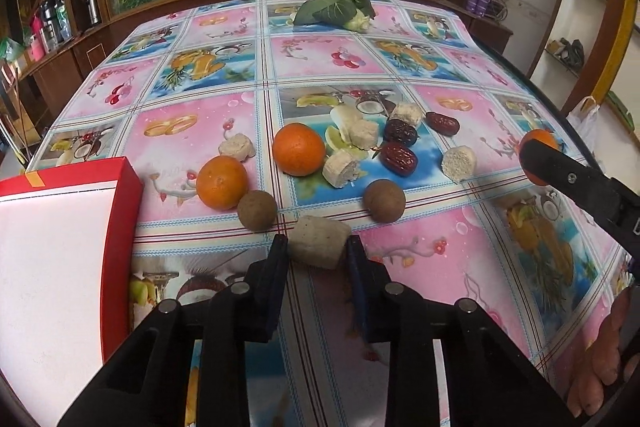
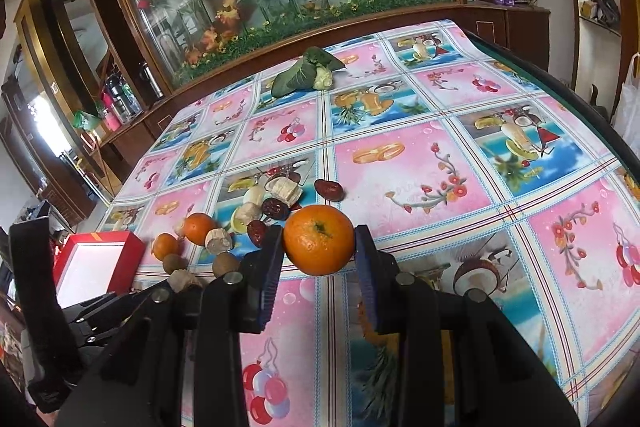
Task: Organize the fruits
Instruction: 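Grasp an orange with the right tool while the left tool grasps a beige bread cube, then carry the orange into the tray with the right tool while the left tool drops the bread cube there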
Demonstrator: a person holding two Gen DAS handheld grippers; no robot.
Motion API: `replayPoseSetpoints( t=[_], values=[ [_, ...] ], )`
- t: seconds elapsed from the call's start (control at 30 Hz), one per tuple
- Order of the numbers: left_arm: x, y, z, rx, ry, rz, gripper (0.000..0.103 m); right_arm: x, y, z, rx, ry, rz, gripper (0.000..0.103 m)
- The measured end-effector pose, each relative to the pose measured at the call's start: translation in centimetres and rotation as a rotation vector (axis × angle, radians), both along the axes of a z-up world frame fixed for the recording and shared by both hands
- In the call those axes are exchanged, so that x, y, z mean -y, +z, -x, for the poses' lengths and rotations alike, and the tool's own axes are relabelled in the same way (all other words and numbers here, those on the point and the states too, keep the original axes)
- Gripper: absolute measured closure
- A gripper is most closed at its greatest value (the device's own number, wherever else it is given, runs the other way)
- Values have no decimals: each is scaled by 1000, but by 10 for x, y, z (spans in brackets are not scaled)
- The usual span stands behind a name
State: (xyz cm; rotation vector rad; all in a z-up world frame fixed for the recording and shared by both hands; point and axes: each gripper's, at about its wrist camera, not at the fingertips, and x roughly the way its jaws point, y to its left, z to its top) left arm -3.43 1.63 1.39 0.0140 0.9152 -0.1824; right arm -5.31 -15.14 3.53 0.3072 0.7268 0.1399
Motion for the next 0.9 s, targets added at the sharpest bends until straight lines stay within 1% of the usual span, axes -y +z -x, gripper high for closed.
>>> replayPoseSetpoints(
  t=[0.1,0.13,0.27,0.33,0.43,0.57,0.67,0.77,0.9],
  values=[
    [-2,3,4,7,4,7,75,-2,1,0,9,-3,9,66],
    [-3,4,7,11,3,9,78,-3,1,0,11,-2,16,66],
    [-7,17,22,45,2,21,78,-8,3,2,26,10,38,66],
    [-13,25,30,69,13,28,78,-12,4,4,44,20,54,66],
    [-21,30,38,78,27,44,78,-18,5,6,62,30,89,66],
    [-38,43,53,114,53,60,78,-24,8,10,95,46,106,66],
    [-57,53,66,143,95,52,78,-34,7,10,80,93,82,66],
    [-84,60,76,165,158,41,78,-52,7,14,71,157,55,66],
    [-122,61,86,174,249,14,78,-96,6,24,45,286,1,65]
  ],
)
